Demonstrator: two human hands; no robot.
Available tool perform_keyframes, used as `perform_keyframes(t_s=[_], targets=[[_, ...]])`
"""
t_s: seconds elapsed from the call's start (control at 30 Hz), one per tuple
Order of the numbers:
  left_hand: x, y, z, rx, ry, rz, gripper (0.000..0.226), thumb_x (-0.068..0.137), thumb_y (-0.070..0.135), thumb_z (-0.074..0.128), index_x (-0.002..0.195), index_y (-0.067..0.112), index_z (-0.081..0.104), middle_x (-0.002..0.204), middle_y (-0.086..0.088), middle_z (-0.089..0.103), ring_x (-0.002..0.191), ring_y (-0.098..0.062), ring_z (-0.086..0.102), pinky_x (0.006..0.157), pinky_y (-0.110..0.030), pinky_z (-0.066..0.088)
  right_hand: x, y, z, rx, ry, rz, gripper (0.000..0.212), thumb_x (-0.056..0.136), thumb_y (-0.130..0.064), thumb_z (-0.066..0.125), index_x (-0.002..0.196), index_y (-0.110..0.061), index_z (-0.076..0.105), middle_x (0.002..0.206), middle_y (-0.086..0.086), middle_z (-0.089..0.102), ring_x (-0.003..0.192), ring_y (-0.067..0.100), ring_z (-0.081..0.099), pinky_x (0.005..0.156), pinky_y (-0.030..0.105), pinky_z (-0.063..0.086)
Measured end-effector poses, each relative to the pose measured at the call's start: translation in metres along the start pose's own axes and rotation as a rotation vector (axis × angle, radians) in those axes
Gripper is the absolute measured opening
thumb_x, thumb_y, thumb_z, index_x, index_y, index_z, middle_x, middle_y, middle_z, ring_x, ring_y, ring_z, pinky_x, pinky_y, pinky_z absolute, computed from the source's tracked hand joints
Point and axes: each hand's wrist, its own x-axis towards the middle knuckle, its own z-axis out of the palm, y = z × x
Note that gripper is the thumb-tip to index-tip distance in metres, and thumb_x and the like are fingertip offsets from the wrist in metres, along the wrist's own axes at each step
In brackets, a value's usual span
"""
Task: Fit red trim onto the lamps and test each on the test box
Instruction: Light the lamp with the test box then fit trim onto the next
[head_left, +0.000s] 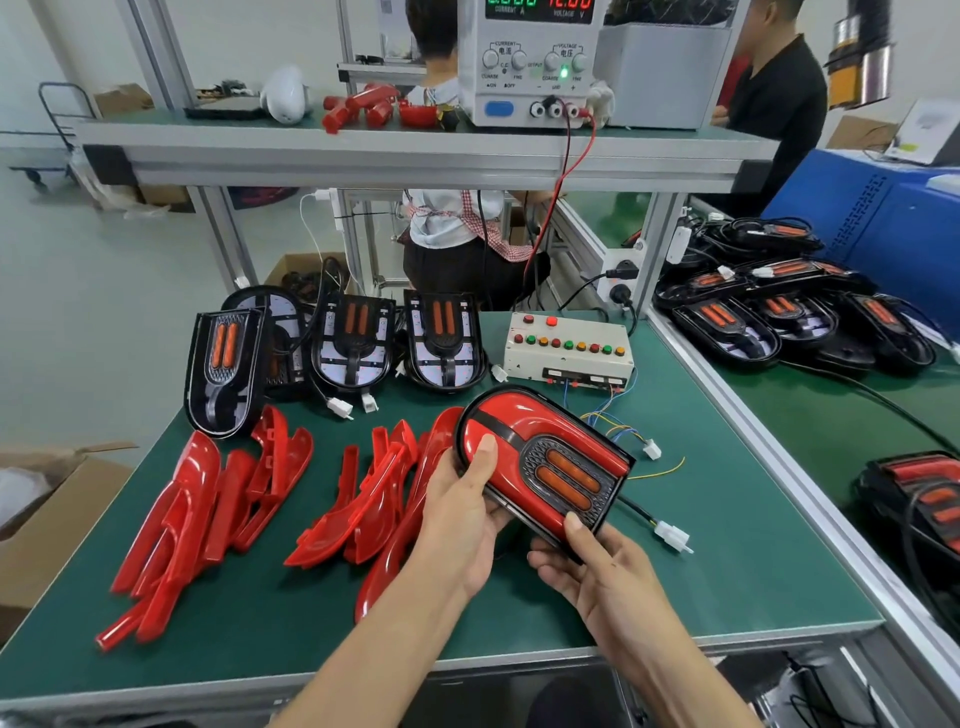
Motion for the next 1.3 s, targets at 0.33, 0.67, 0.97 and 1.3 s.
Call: perform_keyframes(t_s=[0.33, 0.67, 0.97, 1.3], targets=[[0.0053, 0.0044, -0.0017, -0.131, 0.002, -0.051, 0.051, 0.099, 0.047, 0.053, 0.136, 0.013, 0.058, 0.122, -0.013, 0.073, 0.114, -0.030, 0.071, 0.099, -0.051, 0.055, -0.0004, 0.0010, 0.0026, -0.033, 0.000, -0.041, 0.042, 0.083, -0.029, 0.070, 0.113, 0.000, 0.067, 0.097, 0.028, 0.074, 0.081, 0.032, 0.074, 0.068, 0.029, 0.061], [0.0082, 0.0024, -0.0030, -0.099, 0.045, 0.010, 0.052, 0.090, 0.045, 0.061, 0.128, 0.011, 0.065, 0.120, -0.015, 0.074, 0.113, -0.034, 0.070, 0.084, -0.045, 0.061, -0.0023, 0.0029, 0.0033, -0.061, 0.004, -0.068, 0.037, 0.085, -0.026, 0.068, 0.110, 0.001, 0.067, 0.095, 0.030, 0.073, 0.080, 0.033, 0.074, 0.070, 0.030, 0.062], [0.0088, 0.0049, -0.0045, -0.139, 0.021, -0.023, 0.049, 0.091, 0.037, 0.063, 0.132, 0.009, 0.063, 0.123, -0.016, 0.072, 0.117, -0.035, 0.068, 0.101, -0.053, 0.054, -0.0021, 0.0036, 0.0022, -0.064, -0.001, -0.061, 0.041, 0.083, -0.025, 0.068, 0.113, 0.002, 0.065, 0.097, 0.031, 0.073, 0.083, 0.034, 0.074, 0.072, 0.030, 0.062], [0.0077, 0.0049, -0.0063, -0.053, -0.104, -0.013, 0.064, 0.092, 0.056, 0.051, 0.139, 0.012, 0.057, 0.130, -0.012, 0.070, 0.122, -0.027, 0.066, 0.105, -0.046, 0.051, -0.0012, 0.0030, 0.0049, -0.036, 0.026, -0.085, 0.041, 0.084, -0.032, 0.066, 0.112, -0.001, 0.067, 0.093, 0.025, 0.074, 0.079, 0.031, 0.075, 0.068, 0.028, 0.061]])
